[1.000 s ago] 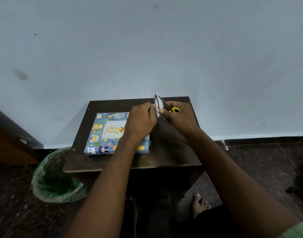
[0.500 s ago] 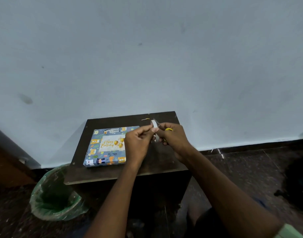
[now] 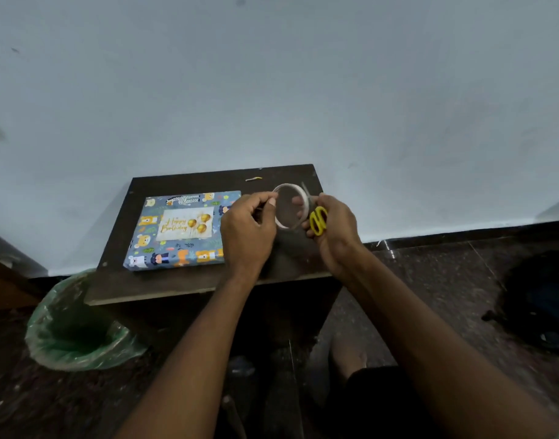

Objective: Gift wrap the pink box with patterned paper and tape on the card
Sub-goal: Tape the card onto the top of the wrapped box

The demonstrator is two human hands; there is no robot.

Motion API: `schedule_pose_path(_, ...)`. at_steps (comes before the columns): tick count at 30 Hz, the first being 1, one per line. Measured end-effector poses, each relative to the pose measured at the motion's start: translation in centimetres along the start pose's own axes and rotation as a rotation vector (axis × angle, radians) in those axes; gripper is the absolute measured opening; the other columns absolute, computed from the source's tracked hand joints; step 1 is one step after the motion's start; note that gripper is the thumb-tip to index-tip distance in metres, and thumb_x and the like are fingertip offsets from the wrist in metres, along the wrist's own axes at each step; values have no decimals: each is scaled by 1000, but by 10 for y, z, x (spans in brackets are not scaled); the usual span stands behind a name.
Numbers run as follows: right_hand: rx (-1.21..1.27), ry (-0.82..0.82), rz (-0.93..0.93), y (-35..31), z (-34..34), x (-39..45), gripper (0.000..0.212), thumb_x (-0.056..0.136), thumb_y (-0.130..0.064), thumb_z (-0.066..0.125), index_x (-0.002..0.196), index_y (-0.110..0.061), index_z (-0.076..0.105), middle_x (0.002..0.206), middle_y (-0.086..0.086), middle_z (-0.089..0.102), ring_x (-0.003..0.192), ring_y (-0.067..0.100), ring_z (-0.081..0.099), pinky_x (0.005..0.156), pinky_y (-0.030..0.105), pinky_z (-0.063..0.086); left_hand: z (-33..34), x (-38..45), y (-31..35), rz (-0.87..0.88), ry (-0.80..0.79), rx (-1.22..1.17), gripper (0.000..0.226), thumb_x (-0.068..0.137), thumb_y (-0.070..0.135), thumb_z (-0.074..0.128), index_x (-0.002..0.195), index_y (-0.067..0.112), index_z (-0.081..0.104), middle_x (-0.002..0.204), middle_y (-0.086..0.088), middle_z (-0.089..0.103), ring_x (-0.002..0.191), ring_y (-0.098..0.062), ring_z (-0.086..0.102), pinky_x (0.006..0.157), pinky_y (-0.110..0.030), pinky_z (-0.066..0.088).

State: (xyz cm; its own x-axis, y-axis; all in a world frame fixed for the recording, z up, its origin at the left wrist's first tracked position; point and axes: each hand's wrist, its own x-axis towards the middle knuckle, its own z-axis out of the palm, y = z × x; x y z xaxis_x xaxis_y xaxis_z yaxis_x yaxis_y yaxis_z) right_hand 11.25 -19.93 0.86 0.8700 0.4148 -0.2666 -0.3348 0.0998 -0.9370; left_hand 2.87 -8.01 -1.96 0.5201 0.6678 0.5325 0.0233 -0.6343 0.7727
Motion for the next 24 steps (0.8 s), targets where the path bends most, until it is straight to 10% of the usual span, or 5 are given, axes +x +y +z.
schedule_pose_path(6,-203,9,-151,-2,-34,-21,18,97,-10,66,85,-14,79,69,-1,65,67,12,54,60,26,44,-12,-30,8,193,-185,128,14,99,24,69,106,23,81,93,8,73,78,-13,68,66,-40,58)
schedule_pose_path(16,-447,110,-406,30,-97,-69,12,88,-17,82,101,-17,84,93,-5,79,82,2,73,78,30,61,-25,-82,47,221,-406,284,10,92,29,75,98,33,82,90,13,73,78,-8,68,65,-29,56)
schedule_pose_path(24,-218,132,-260,53,-108,-105,8,96,-8,72,99,-6,79,86,8,76,78,11,65,75,33,55,-46,-114,48,188,-462,372,15,93,22,75,103,33,82,97,15,73,88,-9,68,66,-24,46)
